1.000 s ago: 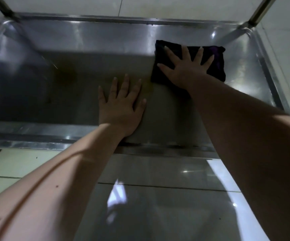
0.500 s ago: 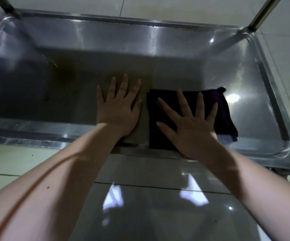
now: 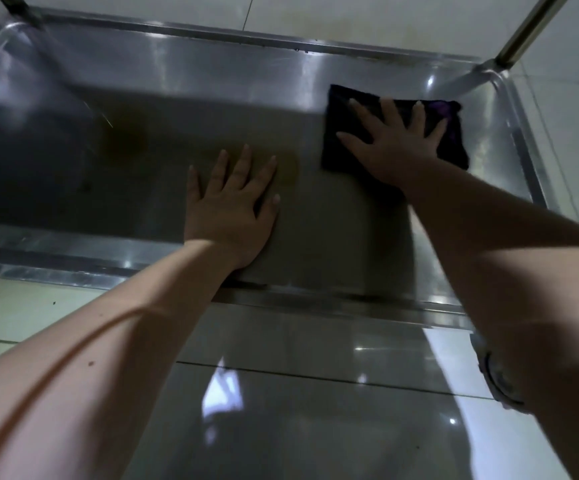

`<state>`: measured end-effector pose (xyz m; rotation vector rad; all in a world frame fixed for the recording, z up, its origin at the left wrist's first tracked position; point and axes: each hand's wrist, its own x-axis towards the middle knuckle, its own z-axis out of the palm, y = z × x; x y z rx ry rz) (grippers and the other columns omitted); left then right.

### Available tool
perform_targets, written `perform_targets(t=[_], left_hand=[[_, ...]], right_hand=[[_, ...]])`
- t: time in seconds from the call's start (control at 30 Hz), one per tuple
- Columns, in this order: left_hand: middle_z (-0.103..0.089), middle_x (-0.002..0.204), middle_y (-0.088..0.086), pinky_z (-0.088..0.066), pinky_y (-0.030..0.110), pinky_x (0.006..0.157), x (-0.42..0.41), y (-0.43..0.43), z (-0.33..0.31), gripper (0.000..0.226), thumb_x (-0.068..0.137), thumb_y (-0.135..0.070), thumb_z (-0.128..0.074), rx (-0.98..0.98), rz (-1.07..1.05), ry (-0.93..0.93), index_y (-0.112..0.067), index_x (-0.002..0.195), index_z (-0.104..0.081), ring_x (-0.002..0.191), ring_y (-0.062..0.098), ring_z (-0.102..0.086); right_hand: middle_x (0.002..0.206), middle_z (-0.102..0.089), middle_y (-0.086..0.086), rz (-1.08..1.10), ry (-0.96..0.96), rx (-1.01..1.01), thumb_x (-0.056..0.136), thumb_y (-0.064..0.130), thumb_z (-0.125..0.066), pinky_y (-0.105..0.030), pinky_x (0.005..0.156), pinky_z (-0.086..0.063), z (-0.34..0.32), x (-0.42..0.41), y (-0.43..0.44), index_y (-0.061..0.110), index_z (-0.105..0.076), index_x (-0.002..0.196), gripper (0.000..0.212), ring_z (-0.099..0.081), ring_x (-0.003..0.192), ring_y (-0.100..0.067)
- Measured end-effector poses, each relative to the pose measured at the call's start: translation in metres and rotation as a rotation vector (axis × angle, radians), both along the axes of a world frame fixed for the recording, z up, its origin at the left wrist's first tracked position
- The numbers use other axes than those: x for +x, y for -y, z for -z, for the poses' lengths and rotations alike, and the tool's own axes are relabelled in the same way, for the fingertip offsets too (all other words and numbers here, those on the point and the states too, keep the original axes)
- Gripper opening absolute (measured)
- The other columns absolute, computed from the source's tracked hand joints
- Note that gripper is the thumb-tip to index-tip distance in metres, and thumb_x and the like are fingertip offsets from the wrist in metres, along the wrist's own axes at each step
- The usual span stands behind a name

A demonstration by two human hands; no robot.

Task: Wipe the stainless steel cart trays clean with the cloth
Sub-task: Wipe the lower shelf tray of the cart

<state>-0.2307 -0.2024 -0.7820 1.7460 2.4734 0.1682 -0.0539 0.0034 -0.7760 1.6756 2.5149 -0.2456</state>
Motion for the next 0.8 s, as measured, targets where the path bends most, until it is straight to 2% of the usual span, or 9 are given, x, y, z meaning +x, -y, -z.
perform_targets(t=[0.17, 0.27, 0.4, 0.5, 0.57, 0.7, 0.8], left_hand=[[-0.001, 0.165, -0.008, 0.005, 0.057, 0.118, 0.007, 0.000, 0.002, 0.056, 0.100, -0.054, -0.021, 0.026, -0.009, -0.029, -0.047, 0.154, -0.006, 0.151, 0.022, 0.003], [0.001, 0.165, -0.007, 0.005, 0.058, 0.118, 0.012, -0.001, 0.000, 0.057, 0.100, -0.054, -0.019, -0.003, -0.013, -0.052, -0.045, 0.154, -0.004, 0.151, 0.024, 0.004], [0.002, 0.165, -0.008, 0.006, 0.057, 0.118, 0.010, -0.001, -0.001, 0.057, 0.100, -0.053, -0.021, -0.020, -0.027, -0.043, -0.045, 0.154, -0.004, 0.151, 0.022, 0.005], [0.002, 0.165, -0.010, 0.006, 0.056, 0.118, 0.006, 0.001, 0.000, 0.057, 0.099, -0.055, -0.020, -0.018, -0.025, -0.023, -0.046, 0.154, -0.005, 0.151, 0.021, 0.005], [0.002, 0.165, -0.010, 0.006, 0.056, 0.118, 0.008, 0.000, 0.000, 0.057, 0.099, -0.056, -0.020, -0.021, -0.015, -0.026, -0.046, 0.153, -0.006, 0.151, 0.021, 0.004], [0.000, 0.165, -0.008, 0.005, 0.058, 0.118, 0.012, 0.001, 0.003, 0.058, 0.098, -0.056, -0.018, 0.001, -0.010, -0.033, -0.045, 0.154, -0.005, 0.151, 0.023, 0.003], [0.000, 0.165, -0.006, 0.006, 0.060, 0.117, 0.014, 0.001, 0.006, 0.059, 0.097, -0.057, -0.015, 0.010, -0.001, -0.042, -0.044, 0.154, -0.005, 0.151, 0.025, 0.003]], right_hand=[[0.164, -0.001, 0.011, 0.201, 0.041, 0.022, 0.073, 0.091, -0.009, -0.068, 0.112, 0.003, -0.005, 0.086, -0.019, 0.061, -0.002, 0.145, 0.078, 0.004, 0.148, -0.040], [0.164, 0.001, 0.008, 0.285, 0.023, 0.003, 0.077, 0.089, -0.014, -0.070, 0.110, 0.005, -0.008, 0.058, 0.000, 0.059, -0.001, 0.147, 0.077, 0.008, 0.147, -0.044], [0.164, 0.009, 0.006, -0.021, 0.003, -0.012, 0.082, 0.085, -0.016, -0.071, 0.109, 0.009, -0.006, -0.018, 0.049, 0.056, 0.002, 0.148, 0.075, 0.013, 0.146, -0.046], [0.164, 0.007, 0.010, -0.092, 0.022, 0.026, 0.083, 0.085, -0.014, -0.069, 0.111, 0.007, -0.005, -0.013, 0.062, 0.058, 0.003, 0.148, 0.072, 0.012, 0.147, -0.041], [0.164, 0.002, 0.012, -0.023, 0.025, 0.053, 0.084, 0.083, -0.015, -0.066, 0.113, 0.004, -0.008, 0.026, 0.051, 0.059, -0.001, 0.147, 0.069, 0.007, 0.148, -0.039], [0.164, 0.000, 0.012, 0.260, 0.063, 0.026, 0.082, 0.086, -0.015, -0.066, 0.114, 0.003, -0.011, 0.124, 0.032, 0.058, -0.004, 0.147, 0.072, 0.005, 0.148, -0.041], [0.164, 0.002, 0.012, 0.312, 0.073, 0.008, 0.080, 0.087, -0.014, -0.068, 0.112, 0.005, -0.011, 0.129, 0.043, 0.058, -0.001, 0.147, 0.074, 0.007, 0.147, -0.043]])
